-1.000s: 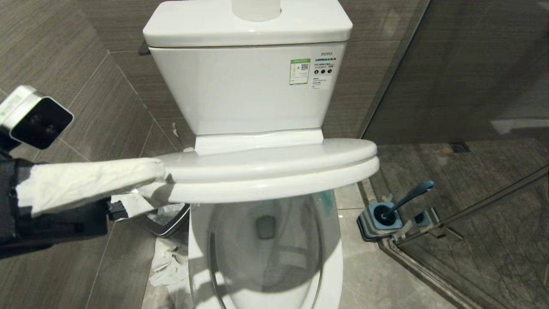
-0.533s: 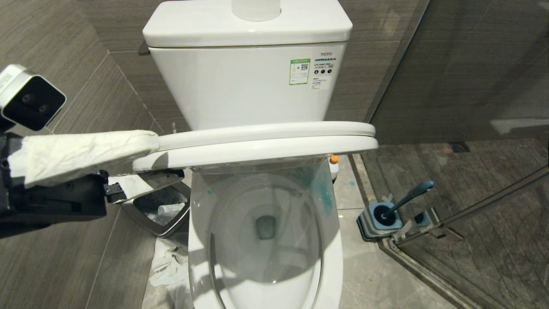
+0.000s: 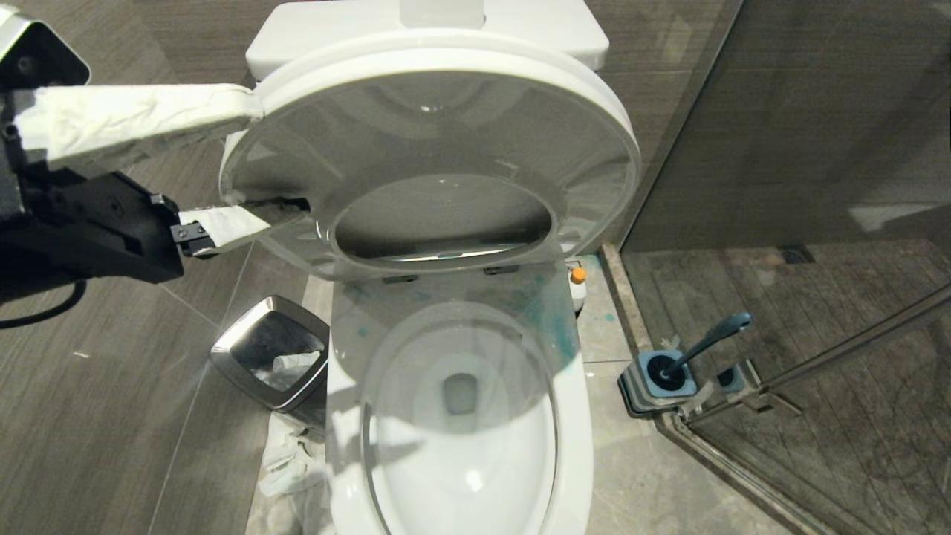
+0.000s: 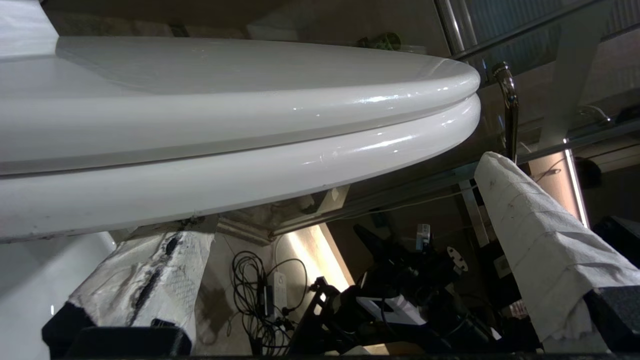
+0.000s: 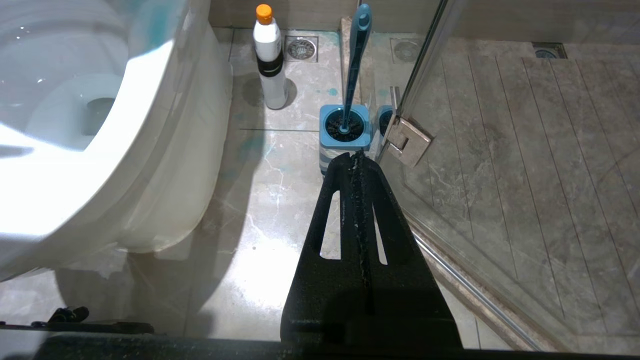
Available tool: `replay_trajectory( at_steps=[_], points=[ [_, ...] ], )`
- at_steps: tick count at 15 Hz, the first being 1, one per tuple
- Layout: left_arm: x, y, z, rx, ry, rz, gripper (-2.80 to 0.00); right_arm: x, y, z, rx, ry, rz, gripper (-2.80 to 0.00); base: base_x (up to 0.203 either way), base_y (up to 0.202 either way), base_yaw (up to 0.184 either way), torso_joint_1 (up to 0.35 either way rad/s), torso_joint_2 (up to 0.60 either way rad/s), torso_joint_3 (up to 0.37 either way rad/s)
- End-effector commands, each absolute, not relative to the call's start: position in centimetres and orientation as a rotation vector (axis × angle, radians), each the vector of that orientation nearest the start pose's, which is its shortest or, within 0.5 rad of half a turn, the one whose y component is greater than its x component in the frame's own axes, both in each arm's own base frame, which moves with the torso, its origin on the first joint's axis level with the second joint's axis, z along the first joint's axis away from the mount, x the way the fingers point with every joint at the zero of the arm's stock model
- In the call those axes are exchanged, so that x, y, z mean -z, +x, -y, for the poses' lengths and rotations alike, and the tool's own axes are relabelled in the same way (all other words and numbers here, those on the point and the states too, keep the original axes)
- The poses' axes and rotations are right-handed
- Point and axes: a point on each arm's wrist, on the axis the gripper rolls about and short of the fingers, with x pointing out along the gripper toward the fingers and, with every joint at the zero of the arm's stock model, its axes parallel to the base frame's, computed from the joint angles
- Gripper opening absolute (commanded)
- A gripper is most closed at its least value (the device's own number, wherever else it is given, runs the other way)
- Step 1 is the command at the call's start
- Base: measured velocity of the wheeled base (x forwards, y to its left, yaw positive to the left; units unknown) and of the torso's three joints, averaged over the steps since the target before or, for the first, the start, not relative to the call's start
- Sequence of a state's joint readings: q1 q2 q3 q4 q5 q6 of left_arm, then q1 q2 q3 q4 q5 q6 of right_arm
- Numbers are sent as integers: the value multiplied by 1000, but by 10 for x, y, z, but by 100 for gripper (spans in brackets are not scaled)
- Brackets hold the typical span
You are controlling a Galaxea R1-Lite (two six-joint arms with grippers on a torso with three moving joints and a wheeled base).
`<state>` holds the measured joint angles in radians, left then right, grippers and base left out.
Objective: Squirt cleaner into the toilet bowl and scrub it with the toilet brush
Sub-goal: Use the left hand to lift the toilet lid slightly
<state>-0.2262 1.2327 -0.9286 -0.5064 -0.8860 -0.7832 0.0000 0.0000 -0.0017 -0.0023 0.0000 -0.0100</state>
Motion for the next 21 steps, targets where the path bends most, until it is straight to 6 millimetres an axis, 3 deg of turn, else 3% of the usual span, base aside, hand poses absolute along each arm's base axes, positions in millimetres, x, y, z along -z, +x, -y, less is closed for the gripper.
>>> replay_trajectory(
  at_steps=[1, 4, 12, 21],
  points=[
    [-326, 182, 57, 1114, -631, -235, 0, -76, -23, 0, 0, -11, 5, -280, 0, 0, 0, 0, 0, 0],
    [-334, 194, 55, 1098, -624, -210, 0, -76, -23, 0, 0, -10, 5, -280, 0, 0, 0, 0, 0, 0],
    [-359, 256, 34, 984, -586, -77, 0, -76, -23, 0, 0, -11, 5, -280, 0, 0, 0, 0, 0, 0],
    [-366, 294, 30, 904, -568, 48, 0, -76, -23, 0, 0, -11, 5, -280, 0, 0, 0, 0, 0, 0]
  ],
)
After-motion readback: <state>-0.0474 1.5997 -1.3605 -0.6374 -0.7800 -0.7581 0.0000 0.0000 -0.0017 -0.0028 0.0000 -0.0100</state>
